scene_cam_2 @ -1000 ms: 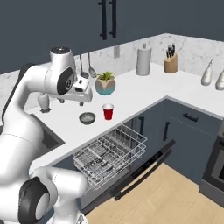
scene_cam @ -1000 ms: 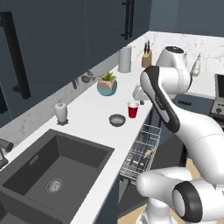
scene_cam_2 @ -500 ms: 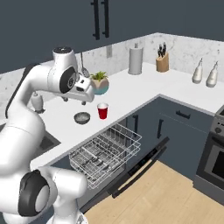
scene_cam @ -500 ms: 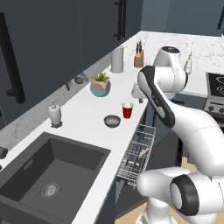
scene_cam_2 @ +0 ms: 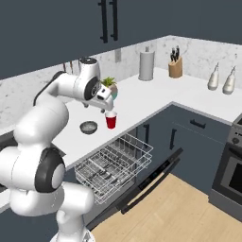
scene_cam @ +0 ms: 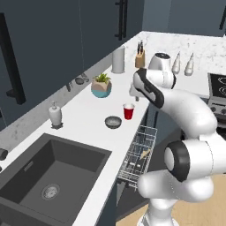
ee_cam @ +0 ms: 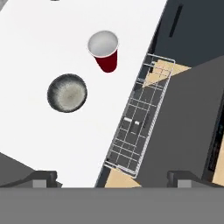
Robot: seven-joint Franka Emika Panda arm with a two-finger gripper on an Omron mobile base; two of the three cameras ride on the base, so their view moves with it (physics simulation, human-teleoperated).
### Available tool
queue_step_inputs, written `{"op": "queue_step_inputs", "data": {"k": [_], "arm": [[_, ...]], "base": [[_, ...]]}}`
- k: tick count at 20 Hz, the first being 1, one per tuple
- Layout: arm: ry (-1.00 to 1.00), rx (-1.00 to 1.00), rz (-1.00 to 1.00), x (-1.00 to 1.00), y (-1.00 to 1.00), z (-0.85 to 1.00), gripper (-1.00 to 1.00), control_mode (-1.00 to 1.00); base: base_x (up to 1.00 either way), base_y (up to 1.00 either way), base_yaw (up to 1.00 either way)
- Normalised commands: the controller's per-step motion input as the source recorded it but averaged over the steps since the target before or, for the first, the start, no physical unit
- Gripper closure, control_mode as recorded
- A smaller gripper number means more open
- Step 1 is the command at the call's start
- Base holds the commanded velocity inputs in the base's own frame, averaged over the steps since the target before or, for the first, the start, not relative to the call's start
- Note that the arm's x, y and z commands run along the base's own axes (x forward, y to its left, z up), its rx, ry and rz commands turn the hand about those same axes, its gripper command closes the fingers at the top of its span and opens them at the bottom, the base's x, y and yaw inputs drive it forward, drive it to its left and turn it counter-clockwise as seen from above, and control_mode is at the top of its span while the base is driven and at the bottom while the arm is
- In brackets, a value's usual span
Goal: Pick up the cup and bowl from the counter, place them in the dishwasher, and close the dishwasher door.
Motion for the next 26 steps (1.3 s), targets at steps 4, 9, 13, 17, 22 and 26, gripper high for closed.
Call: {"op": "queue_step_inputs", "data": {"k": [4, 9, 13, 17, 22, 26], "arm": [[0.01, 0.0, -0.05, 0.83, -0.12, -0.64, -1.0, -1.0], [0.0, 0.0, -0.03, 0.48, -0.31, -0.55, -1.0, -1.0], [0.0, 0.02, -0.02, 0.53, -0.15, -0.51, -1.0, -1.0], [0.0, 0.06, -0.01, 0.54, -0.03, -0.4, -1.0, -1.0], [0.0, 0.04, -0.01, 0.57, 0.0, -0.31, -1.0, -1.0], [0.0, 0.01, -0.03, 0.53, 0.0, -0.26, -1.0, -1.0]], "base": [[0.0, 0.0, 0.0], [0.0, 0.0, 0.0], [0.0, 0.0, 0.0], [0.0, 0.0, 0.0], [0.0, 0.0, 0.0], [0.0, 0.0, 0.0]]}}
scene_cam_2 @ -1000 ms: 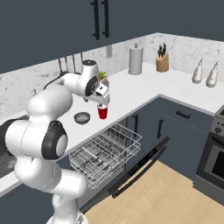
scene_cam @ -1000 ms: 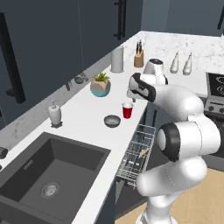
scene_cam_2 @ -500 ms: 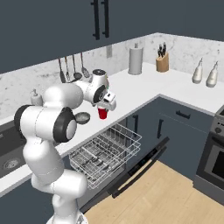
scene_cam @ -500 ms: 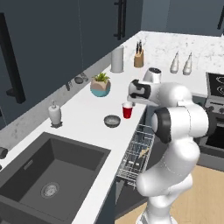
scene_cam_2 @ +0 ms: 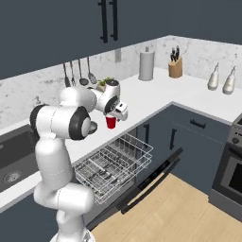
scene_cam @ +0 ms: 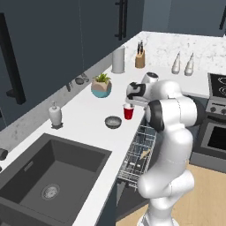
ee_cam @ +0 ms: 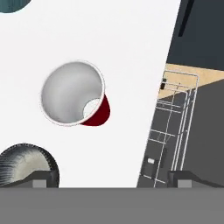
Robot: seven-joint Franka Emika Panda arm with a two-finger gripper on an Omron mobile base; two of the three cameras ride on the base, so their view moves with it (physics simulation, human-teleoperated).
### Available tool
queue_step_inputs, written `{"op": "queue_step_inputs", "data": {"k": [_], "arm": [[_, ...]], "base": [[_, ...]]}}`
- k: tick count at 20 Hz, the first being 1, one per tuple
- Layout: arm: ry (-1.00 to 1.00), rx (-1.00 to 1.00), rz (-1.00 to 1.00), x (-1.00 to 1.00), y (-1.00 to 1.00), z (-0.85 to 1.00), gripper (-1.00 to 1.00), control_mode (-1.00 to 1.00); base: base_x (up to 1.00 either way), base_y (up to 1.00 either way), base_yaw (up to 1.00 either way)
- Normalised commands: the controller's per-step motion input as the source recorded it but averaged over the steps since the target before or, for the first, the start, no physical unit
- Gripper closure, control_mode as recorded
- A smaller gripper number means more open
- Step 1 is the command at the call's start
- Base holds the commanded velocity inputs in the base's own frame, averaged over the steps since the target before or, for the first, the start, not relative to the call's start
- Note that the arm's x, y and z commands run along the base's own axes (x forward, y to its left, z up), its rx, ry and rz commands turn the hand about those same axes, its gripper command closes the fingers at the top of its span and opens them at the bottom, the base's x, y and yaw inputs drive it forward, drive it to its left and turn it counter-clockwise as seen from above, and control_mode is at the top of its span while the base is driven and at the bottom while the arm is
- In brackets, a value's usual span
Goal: Pick up the cup and bowl from the counter, place them in the dishwasher, and close the dishwasher door.
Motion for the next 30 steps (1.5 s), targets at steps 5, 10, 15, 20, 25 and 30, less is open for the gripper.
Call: {"op": "queue_step_inputs", "data": {"k": [5, 10, 15, 20, 25, 30], "arm": [[0.0, 0.0, -0.03, 0.55, 0.0, -0.28, -1.0, -1.0], [0.0, 0.0, -0.02, 0.43, 0.0, -0.23, -1.0, -1.0], [0.0, 0.0, -0.01, 0.31, 0.0, -0.23, -1.0, -1.0], [0.0, 0.0, 0.0, 0.23, 0.0, -0.24, -1.0, -1.0], [0.0, 0.0, 0.0, 0.0, 0.0, -0.24, 1.0, -1.0], [0.0, 0.0, -0.03, -0.19, 0.0, -0.11, 1.0, -1.0]], "base": [[0.0, 0.0, 0.0], [0.0, 0.0, 0.0], [0.0, 0.0, 0.0], [0.0, 0.0, 0.0], [0.0, 0.0, 0.0], [0.0, 0.0, 0.0]]}}
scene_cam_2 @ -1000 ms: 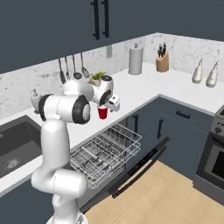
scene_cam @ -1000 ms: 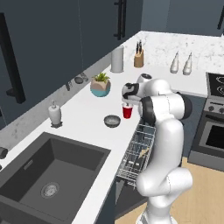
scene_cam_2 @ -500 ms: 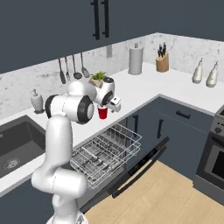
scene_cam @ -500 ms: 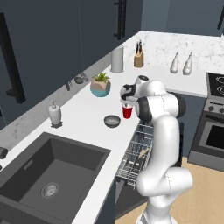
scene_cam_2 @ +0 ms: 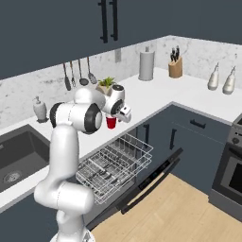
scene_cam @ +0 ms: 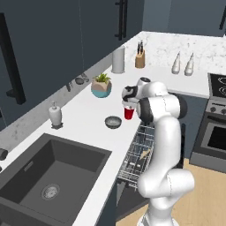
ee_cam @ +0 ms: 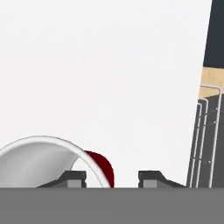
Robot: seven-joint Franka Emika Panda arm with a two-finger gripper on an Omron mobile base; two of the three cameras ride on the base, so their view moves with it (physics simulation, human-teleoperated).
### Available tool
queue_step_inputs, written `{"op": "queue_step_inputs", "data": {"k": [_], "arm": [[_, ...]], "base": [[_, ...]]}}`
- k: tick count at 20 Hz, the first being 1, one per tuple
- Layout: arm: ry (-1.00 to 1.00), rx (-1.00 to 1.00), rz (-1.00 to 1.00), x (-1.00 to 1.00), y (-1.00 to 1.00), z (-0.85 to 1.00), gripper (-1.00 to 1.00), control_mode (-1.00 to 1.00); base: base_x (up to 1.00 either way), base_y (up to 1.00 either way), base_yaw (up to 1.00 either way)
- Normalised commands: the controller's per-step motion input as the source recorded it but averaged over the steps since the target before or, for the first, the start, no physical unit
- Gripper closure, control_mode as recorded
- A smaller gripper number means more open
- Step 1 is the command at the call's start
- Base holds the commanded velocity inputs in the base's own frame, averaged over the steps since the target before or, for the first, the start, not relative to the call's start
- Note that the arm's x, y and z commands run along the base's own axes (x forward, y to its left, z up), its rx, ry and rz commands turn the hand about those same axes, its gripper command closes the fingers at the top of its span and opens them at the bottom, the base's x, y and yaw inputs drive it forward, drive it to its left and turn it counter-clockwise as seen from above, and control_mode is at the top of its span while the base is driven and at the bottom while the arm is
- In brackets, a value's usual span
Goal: Pick up the cup and bowl from the counter, place them in the dishwasher, and close the dishwasher door.
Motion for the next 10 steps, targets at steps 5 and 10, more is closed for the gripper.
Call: {"op": "queue_step_inputs", "data": {"k": [5, 10], "arm": [[0.0, 0.01, -0.07, -0.41, -0.15, -0.06, 1.0, -1.0], [0.0, 0.08, -0.11, -0.78, -0.58, -0.01, 1.0, -1.0]], "base": [[0.0, 0.0, 0.0], [0.0, 0.0, 0.0]]}}
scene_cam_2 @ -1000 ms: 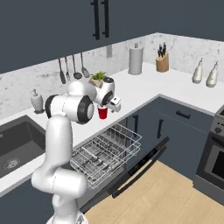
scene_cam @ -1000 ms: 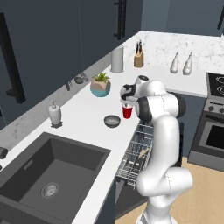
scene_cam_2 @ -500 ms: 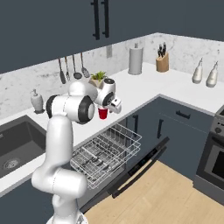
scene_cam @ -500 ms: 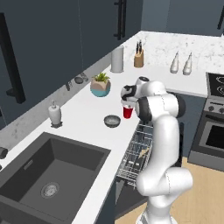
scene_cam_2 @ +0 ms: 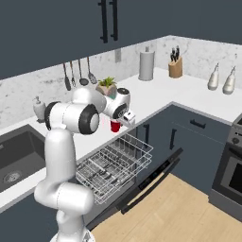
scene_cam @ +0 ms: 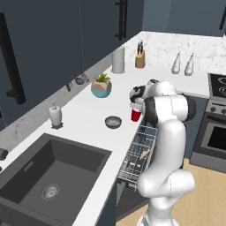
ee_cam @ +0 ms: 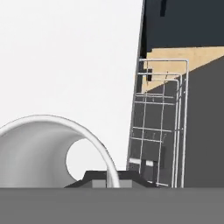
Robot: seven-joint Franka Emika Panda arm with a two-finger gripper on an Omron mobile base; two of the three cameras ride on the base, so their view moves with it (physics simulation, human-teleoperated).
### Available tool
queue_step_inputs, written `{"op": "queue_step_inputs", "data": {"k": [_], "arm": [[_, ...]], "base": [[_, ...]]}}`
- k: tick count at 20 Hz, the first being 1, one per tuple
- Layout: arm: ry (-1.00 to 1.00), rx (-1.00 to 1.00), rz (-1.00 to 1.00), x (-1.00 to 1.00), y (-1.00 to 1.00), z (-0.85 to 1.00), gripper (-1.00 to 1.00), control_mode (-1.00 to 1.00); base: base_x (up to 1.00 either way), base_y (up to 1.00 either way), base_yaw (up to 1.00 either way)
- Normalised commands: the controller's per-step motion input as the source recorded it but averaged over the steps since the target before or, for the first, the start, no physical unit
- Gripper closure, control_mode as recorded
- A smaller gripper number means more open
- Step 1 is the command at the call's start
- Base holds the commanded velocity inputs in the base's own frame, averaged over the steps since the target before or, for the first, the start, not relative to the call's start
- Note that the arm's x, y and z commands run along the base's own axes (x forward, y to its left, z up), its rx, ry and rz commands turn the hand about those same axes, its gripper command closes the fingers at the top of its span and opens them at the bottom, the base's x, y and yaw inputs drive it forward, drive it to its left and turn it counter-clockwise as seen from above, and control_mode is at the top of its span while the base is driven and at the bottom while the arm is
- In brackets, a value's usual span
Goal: Pick up the cup and bowl from the counter, place them in the dishwasher, and close the dishwasher door.
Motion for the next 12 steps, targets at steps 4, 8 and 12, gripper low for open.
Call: {"op": "queue_step_inputs", "data": {"k": [4, 8, 12], "arm": [[-0.01, 0.17, -0.14, -1.0, -0.99, 0.0, 1.0, -1.0], [0.0, 0.19, -0.13, -0.74, -0.9, -0.19, 1.0, -1.0], [0.02, 0.24, -0.08, -0.05, -0.35, -0.6, 1.0, -1.0]], "base": [[0.0, 0.0, 0.0], [0.0, 0.0, 0.0], [0.0, 0.0, 0.0]]}}
